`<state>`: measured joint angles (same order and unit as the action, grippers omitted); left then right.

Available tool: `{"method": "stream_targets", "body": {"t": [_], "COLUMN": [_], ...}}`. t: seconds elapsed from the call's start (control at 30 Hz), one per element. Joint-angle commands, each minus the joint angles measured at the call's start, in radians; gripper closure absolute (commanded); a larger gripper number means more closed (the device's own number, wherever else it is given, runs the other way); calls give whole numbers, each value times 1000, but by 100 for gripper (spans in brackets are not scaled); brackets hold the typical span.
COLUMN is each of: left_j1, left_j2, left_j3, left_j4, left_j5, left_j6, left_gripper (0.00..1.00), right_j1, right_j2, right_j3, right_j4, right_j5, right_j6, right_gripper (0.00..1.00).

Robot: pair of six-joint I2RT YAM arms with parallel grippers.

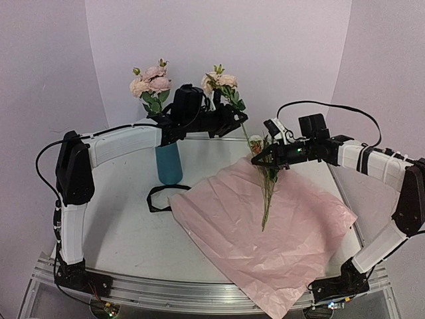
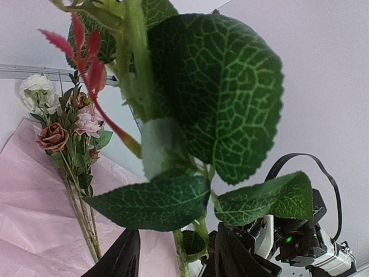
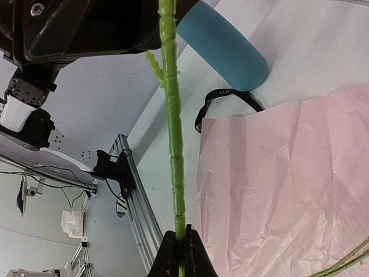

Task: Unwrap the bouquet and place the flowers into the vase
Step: Insert the fake flower into the vase.

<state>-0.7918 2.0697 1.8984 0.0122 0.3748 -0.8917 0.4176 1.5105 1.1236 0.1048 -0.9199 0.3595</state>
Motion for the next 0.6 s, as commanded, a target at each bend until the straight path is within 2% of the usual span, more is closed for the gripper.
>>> {"method": "stream_targets", "body": {"t": [0.0, 0.07, 0.27, 0.33, 0.37, 0.43, 0.57], "left_j1": [5, 6, 6, 6, 7, 7, 7], "left_j2": [0, -5, -26, -38, -43, -62, -103], "left_j3": [47, 40, 13, -1, -8, -25, -60], "left_j4": [60, 63, 64, 64, 63, 62, 32], "left_j5": [29, 29, 26, 28, 27, 24, 11], "left_j6": [-7, -5, 19, 36, 45, 68, 132], "left_gripper": [64, 70, 99, 100, 100, 100, 100], "right_j1": [12, 14, 15, 15, 14, 15, 15], "right_j2": [-9, -9, -7, -9, -9, -12, -30], "right_j3": [6, 5, 1, -1, -1, -4, 0], "right_j4": [13, 13, 9, 7, 6, 4, -1], "right_j5": [-40, -36, -20, -11, -6, 15, 75], "right_j6": [-22, -23, -25, -26, -27, -28, -32], "right_gripper": [100, 100, 98, 89, 80, 55, 29]}}
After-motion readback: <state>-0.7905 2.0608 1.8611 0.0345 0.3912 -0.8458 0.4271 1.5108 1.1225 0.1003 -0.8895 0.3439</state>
